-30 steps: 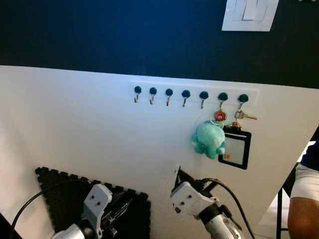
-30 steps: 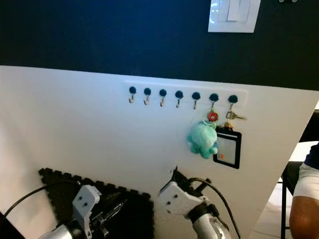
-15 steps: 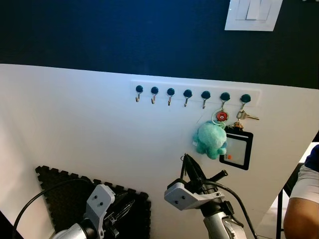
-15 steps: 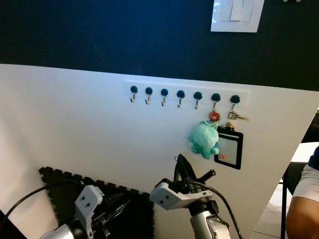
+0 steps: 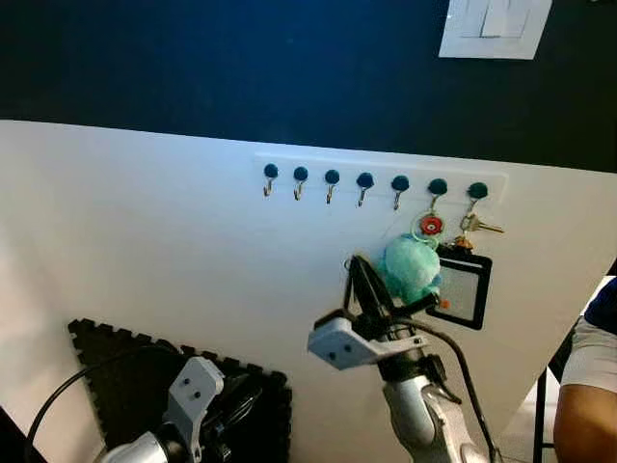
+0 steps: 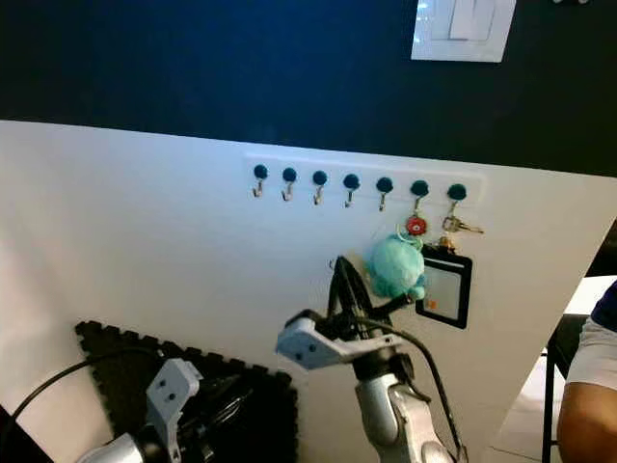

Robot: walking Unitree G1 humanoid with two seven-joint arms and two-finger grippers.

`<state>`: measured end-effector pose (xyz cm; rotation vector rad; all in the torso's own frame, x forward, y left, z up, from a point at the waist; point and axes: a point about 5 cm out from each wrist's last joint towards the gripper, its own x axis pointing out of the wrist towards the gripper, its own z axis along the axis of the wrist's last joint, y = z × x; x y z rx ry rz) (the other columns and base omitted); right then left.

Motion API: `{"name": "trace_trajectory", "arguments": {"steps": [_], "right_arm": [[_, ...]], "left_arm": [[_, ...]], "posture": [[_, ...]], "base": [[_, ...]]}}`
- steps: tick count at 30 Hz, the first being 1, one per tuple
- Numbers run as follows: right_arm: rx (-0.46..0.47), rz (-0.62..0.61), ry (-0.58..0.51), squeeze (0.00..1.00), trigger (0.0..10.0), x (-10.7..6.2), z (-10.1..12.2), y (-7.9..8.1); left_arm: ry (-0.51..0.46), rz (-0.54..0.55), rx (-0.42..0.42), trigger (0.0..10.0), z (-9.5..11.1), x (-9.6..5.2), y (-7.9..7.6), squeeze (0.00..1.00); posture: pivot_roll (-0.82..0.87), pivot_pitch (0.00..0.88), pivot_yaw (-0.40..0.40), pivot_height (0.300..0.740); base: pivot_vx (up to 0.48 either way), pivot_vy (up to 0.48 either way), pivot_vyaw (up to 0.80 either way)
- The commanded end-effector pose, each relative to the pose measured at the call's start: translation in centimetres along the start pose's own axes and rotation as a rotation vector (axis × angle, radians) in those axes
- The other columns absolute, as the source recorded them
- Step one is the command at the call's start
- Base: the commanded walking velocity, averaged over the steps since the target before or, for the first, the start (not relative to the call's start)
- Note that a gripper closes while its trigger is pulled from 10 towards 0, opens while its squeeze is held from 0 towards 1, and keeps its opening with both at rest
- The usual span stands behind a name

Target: Hang keys on a hook

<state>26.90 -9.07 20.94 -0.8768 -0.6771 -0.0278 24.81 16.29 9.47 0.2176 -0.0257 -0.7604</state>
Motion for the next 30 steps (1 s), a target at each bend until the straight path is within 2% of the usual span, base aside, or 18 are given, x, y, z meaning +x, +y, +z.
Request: {"name": "trace_trajectory", "arguments": {"steps": [1, 5, 8, 15, 17, 18, 19, 20, 21, 28, 30], "right_arm": [[0.075, -0.014, 0.023, 0.00, 10.0, 0.5, 0.0, -0.4], [0.194, 0.010, 0.054, 0.00, 10.0, 0.8, -0.4, -0.2], [0.229, 0.005, 0.066, 0.00, 10.0, 1.1, -0.6, -0.5], [0.285, 0.002, 0.075, 0.00, 10.0, 2.2, -1.1, -1.4], [0.371, 0.019, 0.076, 0.00, 10.0, 2.8, -1.4, -1.7], [0.371, 0.019, 0.076, 0.00, 10.0, 2.8, -1.4, -1.7], [0.414, 0.030, 0.076, 0.00, 10.0, 2.9, -1.5, -1.7], [0.503, 0.072, 0.054, 0.00, 10.0, 3.2, -1.4, -1.6], [0.527, 0.088, 0.034, 0.00, 10.0, 3.3, -1.2, -1.6], [0.599, 0.153, -0.034, 0.00, 10.0, 3.3, -0.5, -1.3], [0.630, 0.179, -0.066, 0.00, 10.0, 3.3, -0.1, -1.2]], "left_arm": [[-0.008, 0.004, 0.023, 10.0, 0.6, 0.2, 0.4, 0.00], [-0.090, 0.067, -0.006, 10.0, 2.1, 1.0, 1.2, 0.00], [-0.140, 0.086, -0.028, 10.0, 3.1, 1.5, 1.6, 0.00], [-0.187, 0.084, -0.024, 10.0, 4.3, 2.2, 1.9, 0.00], [-0.196, 0.082, -0.026, 10.0, 4.5, 2.4, 1.9, 0.00], [-0.196, 0.082, -0.026, 10.0, 4.5, 2.4, 1.9, 0.00], [-0.199, 0.082, -0.028, 10.0, 4.5, 2.5, 1.9, 0.00], [-0.205, 0.082, -0.036, 10.0, 4.6, 2.6, 1.9, 0.00], [-0.208, 0.080, -0.039, 10.0, 4.6, 2.6, 1.9, 0.00], [-0.217, 0.067, -0.060, 10.0, 4.9, 2.7, 2.0, 0.00], [-0.246, 0.056, -0.105, 10.0, 5.4, 2.6, 2.1, 0.00]], "posture": [[0.06, 0.063, 0.016, 0.740], [0.06, 0.062, 0.015, 0.740], [0.05, 0.060, 0.014, 0.740], [0.05, 0.056, 0.013, 0.740], [0.04, 0.055, 0.015, 0.740], [0.04, 0.055, 0.015, 0.740], [0.04, 0.050, 0.015, 0.740], [0.04, 0.047, 0.015, 0.740], [0.04, 0.047, 0.015, 0.740], [0.03, 0.043, 0.009, 0.740], [0.03, 0.044, 0.007, 0.740]], "base": [[0.000, 0.000, 0.00], [0.000, 0.000, 0.00], [0.000, 0.000, 0.00], [0.000, 0.000, 0.00], [0.000, 0.000, 0.00], [0.000, 0.000, 0.00], [0.000, 0.000, 0.00], [0.000, 0.000, 0.00], [0.000, 0.000, 0.00], [0.000, 0.000, 0.00], [0.000, 0.000, 0.00]]}}
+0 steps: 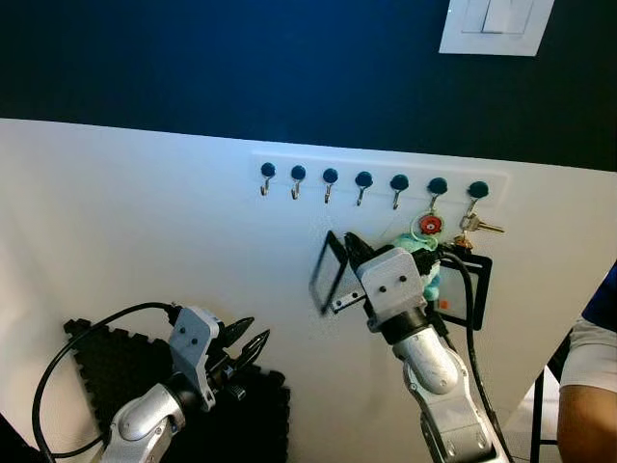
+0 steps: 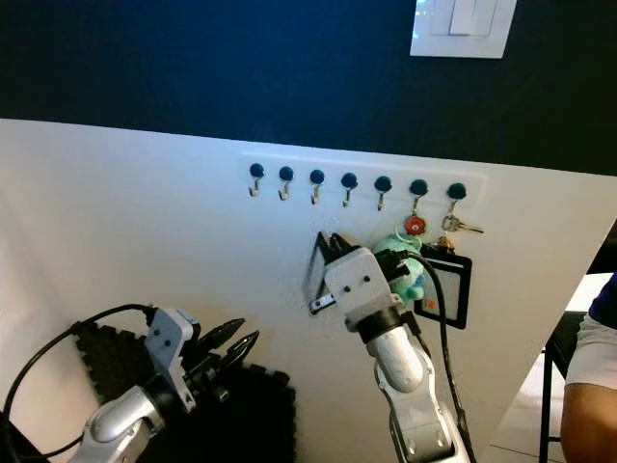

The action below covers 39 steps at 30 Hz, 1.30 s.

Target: Hang keys on a hook

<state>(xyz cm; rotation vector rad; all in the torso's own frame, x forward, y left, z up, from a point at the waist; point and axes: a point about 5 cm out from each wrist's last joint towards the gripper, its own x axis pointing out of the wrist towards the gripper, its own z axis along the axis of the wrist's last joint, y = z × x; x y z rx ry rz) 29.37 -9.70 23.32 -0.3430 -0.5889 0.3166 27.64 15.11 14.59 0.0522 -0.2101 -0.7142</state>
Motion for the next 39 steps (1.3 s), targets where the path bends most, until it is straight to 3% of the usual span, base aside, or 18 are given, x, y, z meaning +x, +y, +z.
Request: {"name": "trace_trajectory", "arguments": {"steps": [1, 10, 16, 18, 39], "right_arm": [[0.028, 0.043, -0.044, 0.00, 10.0, 0.2, 0.6, 0.5], [0.053, 0.094, -0.131, 0.00, 10.0, 0.3, 1.7, 0.0], [0.042, 0.085, -0.181, 0.00, 10.0, 0.3, 2.4, -0.6], [0.017, 0.029, -0.222, 0.00, 10.0, 0.6, 3.2, -1.7], [-0.020, -0.118, -0.139, 0.00, 10.0, 1.7, 1.5, -4.5]], "left_arm": [[-0.039, -0.019, -0.046, 10.0, 0.8, 0.2, -0.1, 0.00], [-0.172, -0.045, -0.074, 10.0, 3.3, 0.7, -0.2, 0.00], [-0.177, -0.010, -0.065, 10.0, 3.6, 0.8, 0.2, 0.00], [-0.171, 0.019, -0.057, 10.0, 3.6, 0.9, 0.5, 0.00], [-0.185, 0.037, -0.057, 10.0, 4.0, 1.4, 0.5, 0.00]], "posture": [[0.03, 0.045, 0.006, 0.740], [0.03, 0.049, 0.007, 0.740], [0.04, 0.052, 0.004, 0.740], [0.04, 0.052, 0.006, 0.740], [0.04, 0.058, 0.010, 0.740]], "base": [[0.000, 0.000, 0.00], [0.000, 0.000, 0.00], [0.000, 0.000, 0.00], [0.000, 0.000, 0.00], [0.000, 0.000, 0.00]]}}
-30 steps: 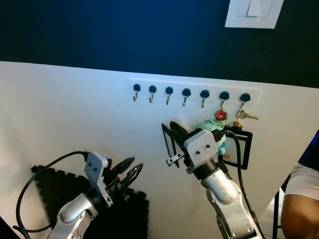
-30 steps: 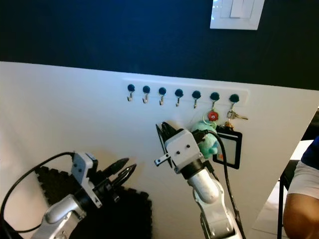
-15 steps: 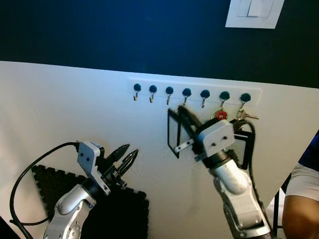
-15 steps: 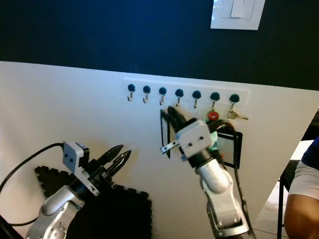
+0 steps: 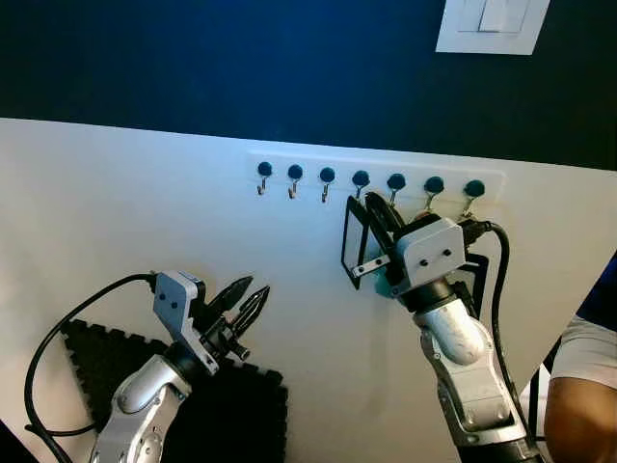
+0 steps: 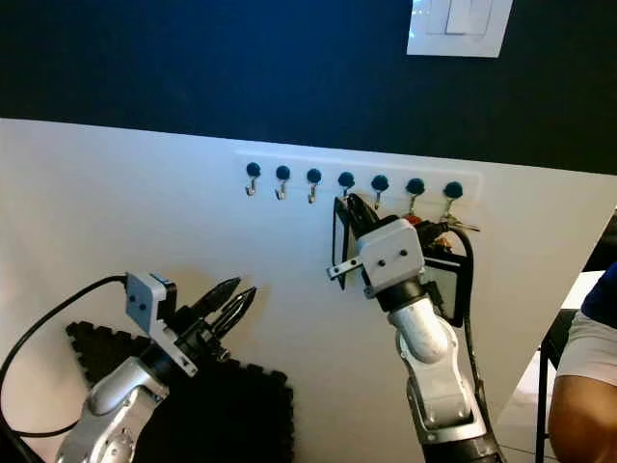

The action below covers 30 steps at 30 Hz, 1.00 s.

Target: Hang keys on a hook

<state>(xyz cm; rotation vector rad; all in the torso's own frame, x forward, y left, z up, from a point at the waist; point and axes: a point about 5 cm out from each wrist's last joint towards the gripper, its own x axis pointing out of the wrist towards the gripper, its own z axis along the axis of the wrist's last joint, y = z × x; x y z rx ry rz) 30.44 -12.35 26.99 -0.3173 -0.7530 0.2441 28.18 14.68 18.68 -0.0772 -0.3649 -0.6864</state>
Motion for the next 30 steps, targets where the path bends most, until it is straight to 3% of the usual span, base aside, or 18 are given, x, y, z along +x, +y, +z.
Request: {"name": "trace_trajectory", "arguments": {"steps": [1, 12, 30], "right_arm": [[0.005, -0.033, 0.014, 0.00, 10.0, 0.1, -0.2, -0.6], [0.012, -0.097, 0.053, 0.00, 10.0, -0.3, -1.0, -1.8], [-0.005, -0.028, 0.150, 0.00, 10.0, -2.9, -2.5, -1.0]], "left_arm": [[0.001, -0.002, 0.007, 10.0, 0.2, 0.0, 0.0, 0.00], [0.009, -0.005, 0.012, 10.0, 0.2, 0.0, -0.1, 0.00], [0.043, -0.025, 0.029, 10.0, -0.2, -0.1, -0.2, 0.00]], "posture": [[0.04, 0.059, 0.011, 0.740], [0.04, 0.063, 0.011, 0.740], [0.04, 0.061, 0.017, 0.740]], "base": [[0.000, 0.000, 0.00], [0.000, 0.000, 0.00], [0.000, 0.000, 0.00]]}}
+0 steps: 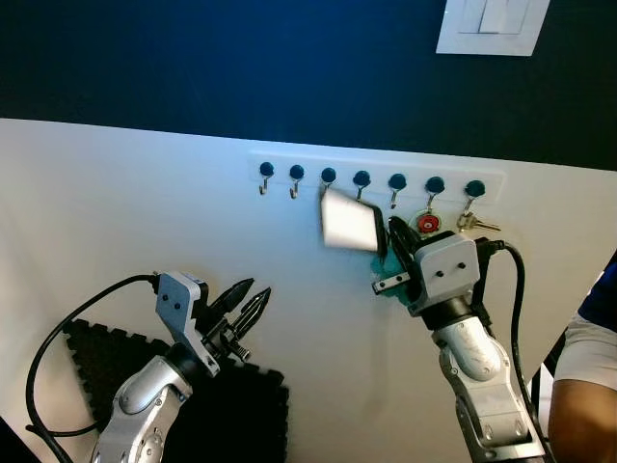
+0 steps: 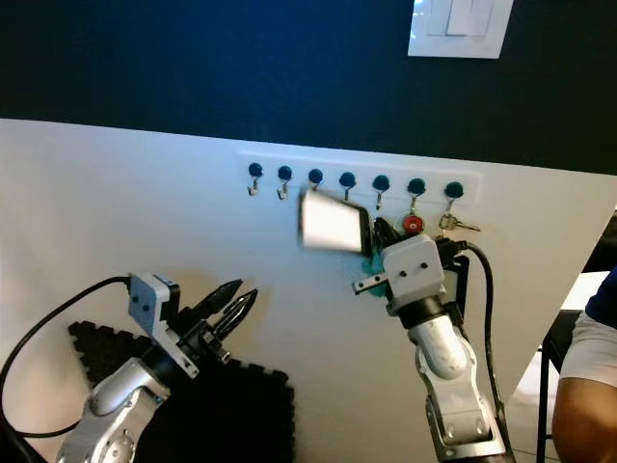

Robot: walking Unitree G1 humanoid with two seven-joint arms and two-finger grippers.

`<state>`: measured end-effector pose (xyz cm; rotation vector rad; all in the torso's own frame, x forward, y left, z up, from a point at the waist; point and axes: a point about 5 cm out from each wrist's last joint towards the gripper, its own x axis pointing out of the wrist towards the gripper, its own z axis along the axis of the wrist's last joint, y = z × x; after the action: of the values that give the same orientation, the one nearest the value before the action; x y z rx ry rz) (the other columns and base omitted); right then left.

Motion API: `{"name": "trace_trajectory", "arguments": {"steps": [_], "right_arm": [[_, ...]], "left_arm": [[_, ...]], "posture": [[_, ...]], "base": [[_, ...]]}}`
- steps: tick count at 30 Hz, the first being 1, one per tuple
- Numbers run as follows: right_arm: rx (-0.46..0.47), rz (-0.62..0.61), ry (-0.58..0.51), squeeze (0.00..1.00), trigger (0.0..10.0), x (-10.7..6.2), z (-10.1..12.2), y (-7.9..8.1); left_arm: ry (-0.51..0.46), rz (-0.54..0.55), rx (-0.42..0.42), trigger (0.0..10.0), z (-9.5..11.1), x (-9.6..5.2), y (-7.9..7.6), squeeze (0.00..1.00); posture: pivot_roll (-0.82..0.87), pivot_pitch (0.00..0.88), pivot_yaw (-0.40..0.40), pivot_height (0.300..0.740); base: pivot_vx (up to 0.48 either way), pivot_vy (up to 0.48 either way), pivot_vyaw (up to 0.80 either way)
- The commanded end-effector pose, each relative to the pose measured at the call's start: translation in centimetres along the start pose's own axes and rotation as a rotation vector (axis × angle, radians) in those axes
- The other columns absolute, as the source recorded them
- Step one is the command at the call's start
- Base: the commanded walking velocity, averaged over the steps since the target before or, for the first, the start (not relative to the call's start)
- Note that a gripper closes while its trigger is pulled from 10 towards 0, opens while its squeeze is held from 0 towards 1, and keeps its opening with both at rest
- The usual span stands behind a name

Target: Hang keys on a hook

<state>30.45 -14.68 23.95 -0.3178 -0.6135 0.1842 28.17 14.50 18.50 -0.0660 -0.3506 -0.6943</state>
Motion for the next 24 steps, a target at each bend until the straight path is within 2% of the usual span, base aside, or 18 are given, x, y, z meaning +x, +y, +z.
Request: {"name": "trace_trajectory", "arguments": {"steps": [1, 8, 17, 24], "right_arm": [[-0.005, 0.008, 0.004, 0.00, 10.0, -0.2, 0.1, 0.1], [0.003, 0.010, -0.057, 0.00, 10.0, 0.0, 0.9, 0.1], [0.055, 0.085, -0.110, 0.00, 10.0, 0.2, 1.7, 0.9], [0.056, 0.067, -0.120, 0.00, 10.0, 1.9, 2.0, 1.1]], "left_arm": [[0.026, -0.015, 0.025, 10.0, 0.0, -0.1, -0.1, 0.00], [0.019, -0.001, 0.034, 10.0, 0.1, -0.1, 0.2, 0.00], [0.020, 0.000, 0.036, 10.0, 0.1, -0.1, 0.2, 0.00], [0.020, 0.000, 0.038, 10.0, 0.0, -0.1, 0.2, 0.00]], "posture": [[0.04, 0.061, 0.017, 0.740], [0.04, 0.054, 0.015, 0.740], [0.04, 0.047, 0.014, 0.740], [0.04, 0.043, 0.011, 0.740]], "base": [[0.000, 0.000, 0.00], [0.000, 0.000, 0.00], [0.000, 0.000, 0.00], [0.000, 0.000, 0.00]]}}
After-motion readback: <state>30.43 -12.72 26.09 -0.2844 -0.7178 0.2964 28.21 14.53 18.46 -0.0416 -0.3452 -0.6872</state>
